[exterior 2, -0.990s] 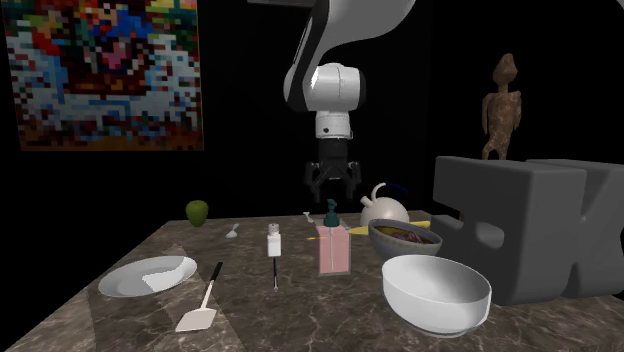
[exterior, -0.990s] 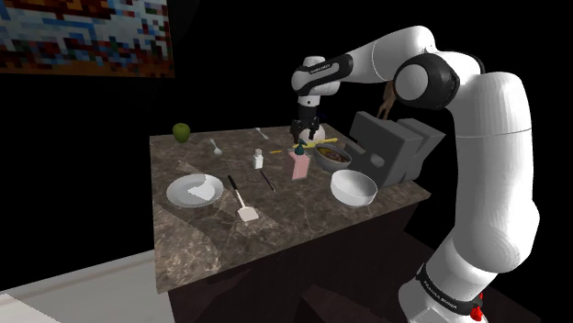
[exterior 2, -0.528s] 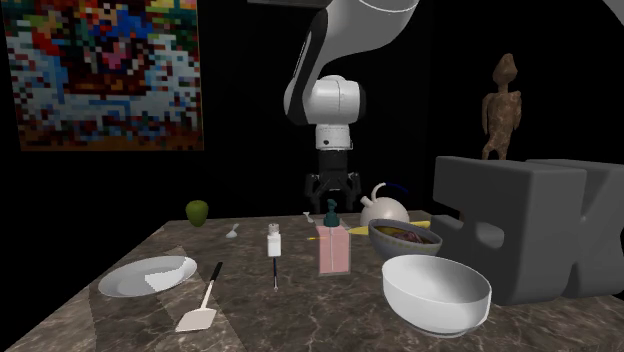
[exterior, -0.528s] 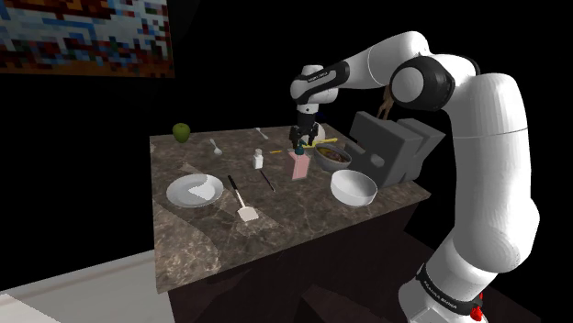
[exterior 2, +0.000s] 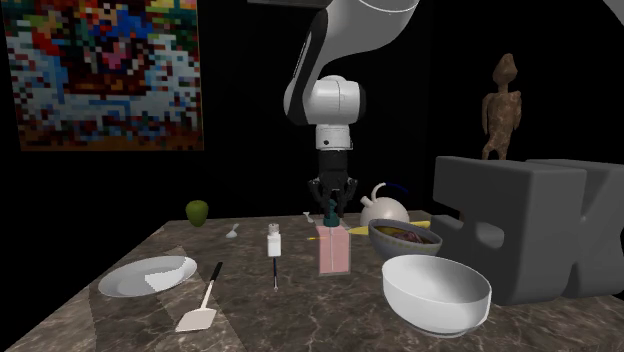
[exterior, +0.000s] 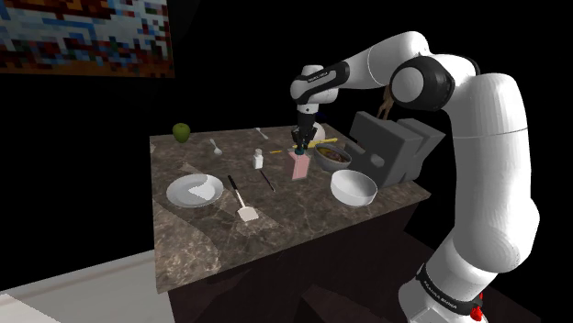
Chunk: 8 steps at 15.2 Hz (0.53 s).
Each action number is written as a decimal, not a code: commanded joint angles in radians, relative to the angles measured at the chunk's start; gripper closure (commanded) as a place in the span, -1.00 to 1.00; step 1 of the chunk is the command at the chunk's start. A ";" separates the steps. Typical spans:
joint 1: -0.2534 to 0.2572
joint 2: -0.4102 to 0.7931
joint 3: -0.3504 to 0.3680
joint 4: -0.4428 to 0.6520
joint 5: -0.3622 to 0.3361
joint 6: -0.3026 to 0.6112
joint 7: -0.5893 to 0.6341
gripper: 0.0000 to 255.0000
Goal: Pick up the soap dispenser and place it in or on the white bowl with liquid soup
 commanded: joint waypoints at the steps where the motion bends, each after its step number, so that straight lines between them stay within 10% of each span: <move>1: 0.000 0.000 0.000 0.000 0.000 0.000 0.000 1.00; 8: 0.000 -0.005 0.000 0.005 -0.001 -0.010 0.001 1.00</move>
